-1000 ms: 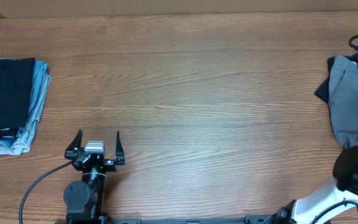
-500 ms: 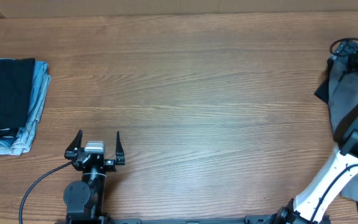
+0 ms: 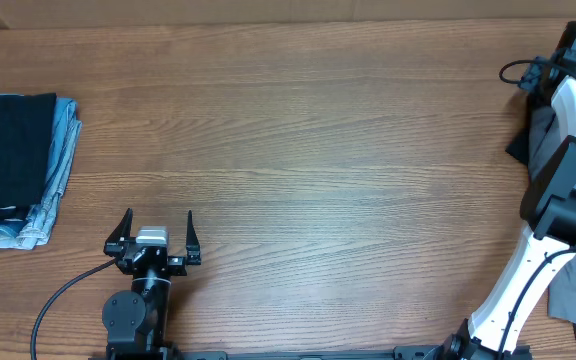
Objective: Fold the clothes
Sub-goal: 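Reach the right gripper into the right pile and grasp the grey shorts, then drag the grey shorts with the right gripper to the table center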
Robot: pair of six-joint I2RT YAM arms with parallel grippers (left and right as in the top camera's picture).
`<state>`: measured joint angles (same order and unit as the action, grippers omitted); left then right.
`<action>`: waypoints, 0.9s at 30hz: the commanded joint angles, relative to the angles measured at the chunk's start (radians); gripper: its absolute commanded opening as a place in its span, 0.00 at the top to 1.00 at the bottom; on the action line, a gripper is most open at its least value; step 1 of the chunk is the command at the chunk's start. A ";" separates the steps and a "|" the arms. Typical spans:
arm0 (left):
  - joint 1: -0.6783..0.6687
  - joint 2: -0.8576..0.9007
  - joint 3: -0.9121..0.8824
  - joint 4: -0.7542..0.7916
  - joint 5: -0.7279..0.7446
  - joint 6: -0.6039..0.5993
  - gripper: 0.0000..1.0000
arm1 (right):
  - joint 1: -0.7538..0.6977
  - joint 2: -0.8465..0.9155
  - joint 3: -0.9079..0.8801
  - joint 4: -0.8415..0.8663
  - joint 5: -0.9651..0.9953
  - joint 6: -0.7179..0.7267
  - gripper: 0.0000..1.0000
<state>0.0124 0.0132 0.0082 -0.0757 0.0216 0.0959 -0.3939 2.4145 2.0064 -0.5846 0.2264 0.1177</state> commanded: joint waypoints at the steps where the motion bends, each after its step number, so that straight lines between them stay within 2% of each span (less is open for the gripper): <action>1: -0.006 -0.009 -0.003 0.000 -0.003 -0.018 0.00 | -0.006 0.053 -0.011 0.011 0.024 0.014 0.32; 8: -0.006 -0.009 -0.003 0.000 -0.003 -0.018 0.00 | -0.008 0.055 -0.011 0.004 0.030 0.014 0.36; 12: -0.006 -0.009 -0.003 0.000 -0.003 -0.018 0.00 | -0.008 0.055 -0.011 -0.002 0.080 0.013 0.69; 14: -0.006 -0.009 -0.003 0.000 -0.003 -0.018 0.00 | -0.008 0.054 -0.010 -0.004 0.088 0.010 0.94; 18: -0.006 -0.009 -0.003 0.000 -0.003 -0.018 0.00 | -0.008 0.017 0.006 -0.024 0.098 0.010 0.96; 27: -0.006 -0.009 -0.003 0.000 -0.003 -0.018 0.00 | -0.008 -0.319 0.006 -0.130 0.121 0.010 0.96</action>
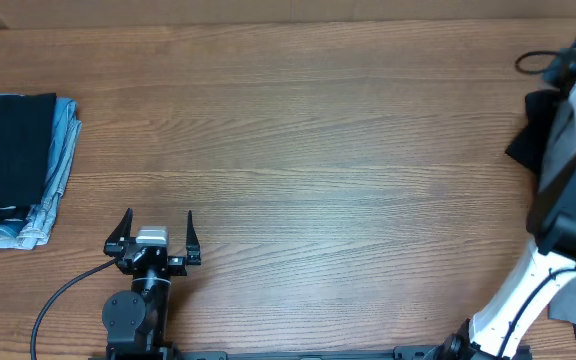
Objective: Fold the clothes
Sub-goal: 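Drag the grey shorts with the right gripper to the table center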
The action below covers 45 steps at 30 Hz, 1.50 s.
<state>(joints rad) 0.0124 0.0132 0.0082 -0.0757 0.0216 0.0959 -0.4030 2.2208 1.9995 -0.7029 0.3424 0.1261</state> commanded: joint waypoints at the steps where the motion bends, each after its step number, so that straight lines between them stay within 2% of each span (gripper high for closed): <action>1: -0.006 -0.009 -0.003 0.000 -0.003 -0.018 0.00 | 0.003 -0.163 0.013 -0.035 0.005 0.002 0.96; 5: -0.006 -0.009 -0.003 0.000 -0.003 -0.018 0.00 | 0.062 -0.303 0.013 -0.110 -0.036 0.002 0.96; 8: -0.006 -0.009 -0.003 0.000 -0.003 -0.018 0.00 | 0.201 -0.402 0.013 -0.135 -0.090 0.002 0.96; 13: -0.006 -0.009 -0.003 0.000 -0.003 -0.018 0.00 | 0.491 -0.425 0.012 -0.151 -0.090 0.005 0.96; 19: -0.006 -0.009 -0.003 0.000 -0.003 -0.018 0.00 | 0.736 -0.420 0.010 -0.114 -0.201 0.006 0.96; 26: -0.006 -0.009 -0.003 0.000 -0.003 -0.018 0.00 | 0.815 -0.267 0.009 -0.110 -0.513 -0.003 0.96; 30: -0.006 -0.009 -0.003 0.000 -0.003 -0.018 0.00 | 0.871 -0.154 0.009 -0.126 -0.678 -0.090 0.96; 35: -0.006 -0.009 -0.003 0.000 -0.003 -0.018 0.00 | 0.991 -0.114 0.009 -0.140 -0.684 -0.214 0.96; 45: -0.006 -0.009 -0.003 0.000 -0.003 -0.018 0.00 | 1.124 -0.114 0.009 -0.095 -0.689 -0.213 0.96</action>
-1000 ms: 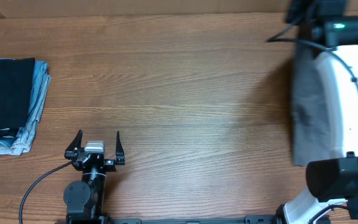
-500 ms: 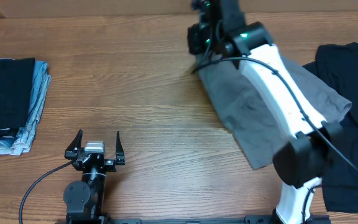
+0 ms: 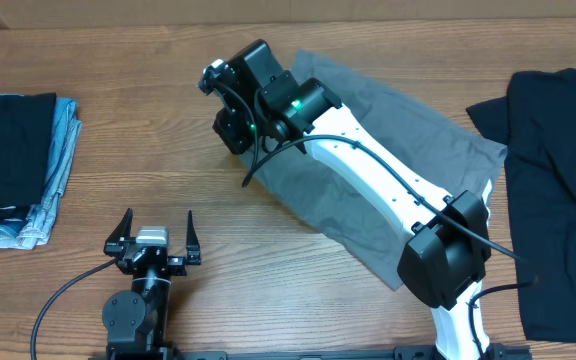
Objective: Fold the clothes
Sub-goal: 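Drag the grey shorts with the right gripper to the table center, then pull the shorts' right corner outward with the right gripper to flatten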
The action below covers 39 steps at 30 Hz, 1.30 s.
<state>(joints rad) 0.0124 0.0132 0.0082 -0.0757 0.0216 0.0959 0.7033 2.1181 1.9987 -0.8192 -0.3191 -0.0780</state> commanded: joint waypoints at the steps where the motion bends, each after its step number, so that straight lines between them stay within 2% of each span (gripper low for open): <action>1: -0.006 -0.009 -0.003 0.000 -0.003 -0.018 0.00 | 0.026 -0.012 0.010 0.032 -0.072 -0.009 0.96; 4: -0.006 -0.009 -0.003 0.000 -0.003 -0.018 0.00 | 0.029 -0.012 0.010 0.067 -0.181 -0.008 0.96; 5: -0.006 -0.009 -0.003 0.000 -0.003 -0.018 0.00 | 0.029 -0.012 0.010 0.071 -0.183 -0.008 0.69; 6: -0.006 -0.009 -0.003 0.000 -0.003 -0.018 0.00 | 0.029 -0.012 0.010 0.070 -0.183 -0.008 0.31; 8: -0.006 -0.009 -0.003 0.000 -0.003 -0.018 0.00 | 0.028 -0.014 0.012 0.070 -0.183 -0.009 0.12; 9: -0.006 -0.009 -0.003 0.000 -0.003 -0.018 0.00 | 0.027 -0.019 0.013 0.070 -0.184 -0.009 0.07; 13: -0.006 -0.009 -0.003 0.000 -0.003 -0.018 0.00 | 0.010 -0.104 0.013 0.058 -0.168 0.004 0.03; 15: -0.006 -0.009 -0.003 0.000 -0.003 -0.018 0.00 | -0.038 -0.185 0.013 -0.003 -0.055 0.089 0.03; 18: -0.006 -0.009 -0.003 0.000 -0.003 -0.018 0.00 | -0.189 -0.308 0.013 -0.178 0.105 0.256 0.05; 20: -0.006 -0.009 -0.003 0.000 -0.003 -0.018 0.00 | -0.342 -0.361 0.013 -0.323 0.108 0.331 0.05; 22: -0.006 -0.009 -0.003 0.000 -0.003 -0.018 0.00 | -0.476 -0.367 0.013 -0.475 0.109 0.336 0.00; 24: -0.006 -0.009 -0.003 0.000 -0.003 -0.018 0.00 | -0.567 -0.359 0.011 -0.581 0.110 0.319 0.00; 28: -0.006 -0.009 -0.003 0.000 -0.003 -0.018 0.00 | -0.665 -0.341 0.009 -0.715 0.185 0.272 0.00; 32: -0.006 -0.009 -0.003 0.000 -0.003 -0.018 0.00 | -0.670 -0.339 -0.055 -0.734 0.201 0.150 0.00; 35: -0.006 -0.009 -0.003 0.000 -0.003 -0.018 0.00 | -0.671 -0.339 -0.172 -0.690 0.257 0.148 0.00; 36: -0.006 -0.009 -0.003 0.000 -0.003 -0.018 0.00 | -0.671 -0.339 -0.224 -0.657 0.258 0.148 0.03; 38: -0.006 -0.009 -0.003 0.000 -0.003 -0.018 0.00 | -0.671 -0.339 -0.330 -0.579 0.258 0.148 0.20; 39: -0.006 -0.009 -0.003 0.000 -0.003 -0.018 0.00 | -0.671 -0.339 -0.378 -0.537 0.259 0.148 0.23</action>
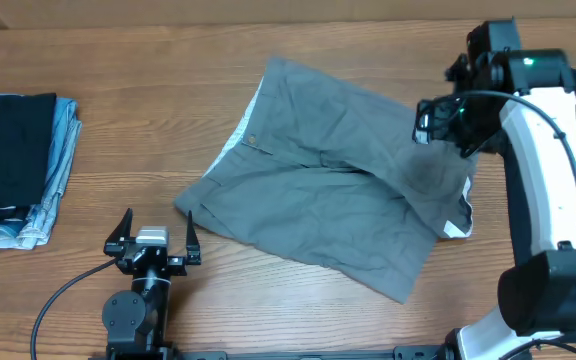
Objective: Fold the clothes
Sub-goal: 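Pull the shorts' right corner outward with the right gripper to flatten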
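Grey shorts [318, 185] lie spread out in the middle of the table, waistband toward the left, with a white lining showing at the right hem. My right gripper [440, 122] hovers over the shorts' right edge; its dark fingers blend together, so their state is unclear. My left gripper [159, 222] rests near the front edge, just left of the shorts' lower-left corner, open and holding nothing.
A stack of folded clothes [13, 165], dark on top and light denim beneath, sits at the table's left edge. The right arm's white links [553, 150] run down the right side. A black cable [63, 295] trails from the left arm's base.
My right gripper was at the shorts' far-left end with the arm stretched across the cloth; now it is at their right edge. The shorts lie flatter and further left. The left arm is unchanged.
At first the middle of the table was bare and my right arm reached over dark clothes at the right edge. Later the grey shorts lay across the middle with my right gripper at their left end. Now they lie spread out and the gripper is back at the right.
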Robot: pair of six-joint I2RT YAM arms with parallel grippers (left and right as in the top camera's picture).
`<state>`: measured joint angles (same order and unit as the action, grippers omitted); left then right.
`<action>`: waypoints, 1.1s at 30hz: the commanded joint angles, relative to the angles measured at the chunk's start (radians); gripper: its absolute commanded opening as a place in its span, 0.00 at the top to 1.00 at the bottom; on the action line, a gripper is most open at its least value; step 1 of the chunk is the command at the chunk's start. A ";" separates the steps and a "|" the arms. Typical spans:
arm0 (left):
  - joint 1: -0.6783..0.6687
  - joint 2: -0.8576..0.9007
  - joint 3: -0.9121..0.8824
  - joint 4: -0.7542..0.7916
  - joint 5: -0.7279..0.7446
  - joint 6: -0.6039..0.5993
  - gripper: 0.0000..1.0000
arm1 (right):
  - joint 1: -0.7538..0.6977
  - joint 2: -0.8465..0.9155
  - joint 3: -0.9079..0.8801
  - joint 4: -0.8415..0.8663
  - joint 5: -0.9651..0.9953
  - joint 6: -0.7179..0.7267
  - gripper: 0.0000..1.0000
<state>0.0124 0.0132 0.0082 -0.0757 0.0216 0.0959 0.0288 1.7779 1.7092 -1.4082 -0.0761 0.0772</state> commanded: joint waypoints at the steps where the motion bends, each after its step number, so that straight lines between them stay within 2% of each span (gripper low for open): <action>1: -0.006 -0.009 -0.003 0.000 -0.003 -0.018 0.00 | 0.003 0.001 -0.125 0.094 0.023 -0.007 0.24; 2: -0.006 -0.009 -0.003 0.000 -0.003 -0.018 0.00 | 0.003 0.001 -0.153 0.138 0.034 -0.006 0.31; 4: -0.006 -0.009 -0.003 0.000 -0.003 -0.018 0.00 | 0.003 0.001 -0.200 0.230 0.037 0.002 0.54; 5: -0.006 -0.009 -0.003 0.000 -0.003 -0.018 0.00 | 0.003 0.001 -0.214 0.254 0.039 0.005 0.61; 8: -0.006 -0.009 -0.003 0.000 -0.003 -0.018 0.00 | 0.003 0.001 -0.224 0.277 0.175 0.146 0.62; 9: -0.006 -0.009 -0.003 0.000 -0.003 -0.018 0.00 | -0.002 0.001 -0.224 0.275 0.246 0.209 0.60; 11: -0.006 -0.009 -0.003 0.000 -0.003 -0.018 0.00 | -0.037 0.001 -0.224 0.272 0.277 0.272 0.43; 13: -0.006 -0.009 -0.003 0.000 -0.003 -0.018 0.00 | -0.095 0.001 -0.226 0.274 0.254 0.298 0.37; 18: -0.006 -0.009 -0.003 0.000 -0.003 -0.018 0.00 | -0.238 0.006 -0.234 0.298 0.080 0.227 0.25; 21: -0.006 -0.009 -0.003 0.000 -0.003 -0.018 0.00 | -0.255 0.010 -0.293 0.376 0.055 0.183 0.20; 28: -0.006 -0.009 -0.003 0.000 -0.003 -0.018 0.00 | -0.255 0.013 -0.452 0.551 0.058 0.183 0.18; 33: -0.006 -0.009 -0.003 0.000 -0.003 -0.018 0.00 | -0.254 0.013 -0.552 0.706 0.044 0.182 0.22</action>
<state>0.0124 0.0132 0.0082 -0.0753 0.0216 0.0959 -0.2256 1.7920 1.1923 -0.7464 -0.0174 0.2611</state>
